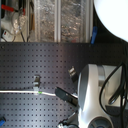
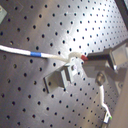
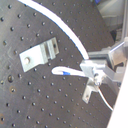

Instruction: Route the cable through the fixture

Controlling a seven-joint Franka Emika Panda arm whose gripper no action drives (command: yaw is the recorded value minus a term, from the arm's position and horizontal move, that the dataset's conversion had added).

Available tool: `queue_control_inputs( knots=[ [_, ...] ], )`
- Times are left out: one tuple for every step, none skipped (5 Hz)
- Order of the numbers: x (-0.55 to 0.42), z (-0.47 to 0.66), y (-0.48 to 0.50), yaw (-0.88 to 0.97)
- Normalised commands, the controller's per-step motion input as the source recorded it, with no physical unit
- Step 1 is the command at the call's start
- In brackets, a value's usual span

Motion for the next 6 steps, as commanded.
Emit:
queue_control_inputs(
  knots=[
    [-0.073, 0.0, 0.017, 0.0],
    [-0.173, 0.01, 0.378, 0.52],
    [-0.002, 0.0, 0.23, 0.77],
    [0.093, 0.0, 0.21, 0.78],
    [0.04, 0.0, 0.071, 0.0],
    [0.081, 0.42, -0.088, -0.1]
  ],
)
